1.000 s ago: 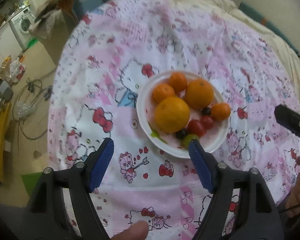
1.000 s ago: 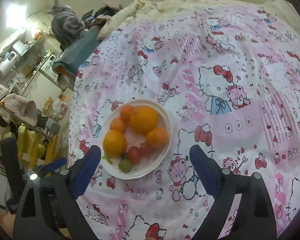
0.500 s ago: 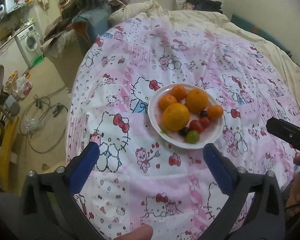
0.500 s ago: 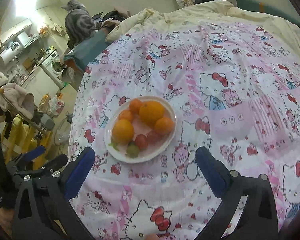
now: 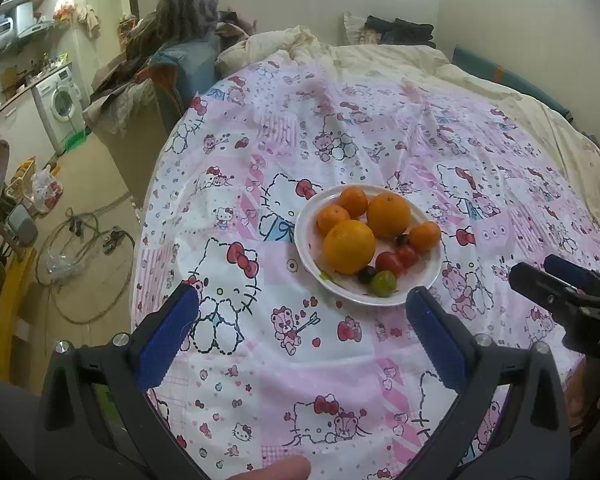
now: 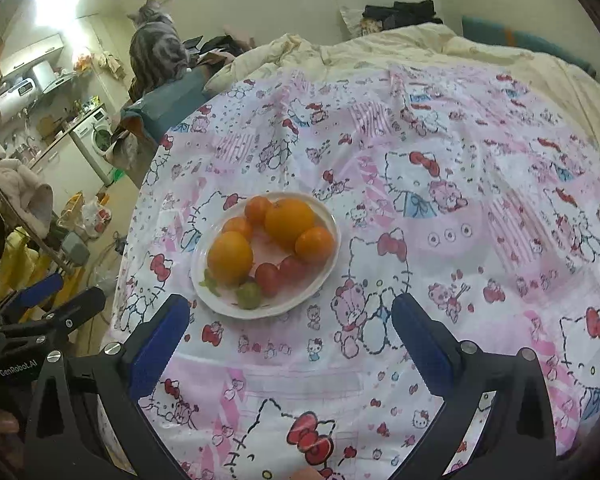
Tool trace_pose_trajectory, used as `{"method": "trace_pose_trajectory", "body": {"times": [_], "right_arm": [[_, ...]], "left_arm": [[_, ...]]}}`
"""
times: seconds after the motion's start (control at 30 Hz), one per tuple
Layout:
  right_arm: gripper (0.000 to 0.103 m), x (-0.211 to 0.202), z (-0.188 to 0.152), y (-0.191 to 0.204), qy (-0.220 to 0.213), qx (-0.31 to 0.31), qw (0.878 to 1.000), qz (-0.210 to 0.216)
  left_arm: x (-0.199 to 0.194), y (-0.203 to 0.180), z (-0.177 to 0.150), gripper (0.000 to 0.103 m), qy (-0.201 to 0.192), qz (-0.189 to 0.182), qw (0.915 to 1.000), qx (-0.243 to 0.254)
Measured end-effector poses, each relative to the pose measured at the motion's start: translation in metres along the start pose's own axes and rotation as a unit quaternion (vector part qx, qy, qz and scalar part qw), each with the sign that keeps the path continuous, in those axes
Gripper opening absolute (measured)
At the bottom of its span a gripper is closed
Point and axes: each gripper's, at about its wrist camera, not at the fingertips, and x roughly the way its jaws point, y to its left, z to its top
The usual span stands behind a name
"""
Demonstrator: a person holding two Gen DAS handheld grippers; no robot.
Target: Organize fruits
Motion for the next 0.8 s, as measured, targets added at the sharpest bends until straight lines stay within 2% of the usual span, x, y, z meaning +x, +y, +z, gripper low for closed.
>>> {"method": "trace_pose_trajectory", "body": {"times": [0.8], "right_arm": [[0.103, -0.0013, 0.0046, 0.0005, -0.013, -0.005, 1.0, -0.008]], "left_arm": [[0.0054, 0.0006, 0.0026, 0.102, 0.009, -0.016, 0.9997, -0.017]]}}
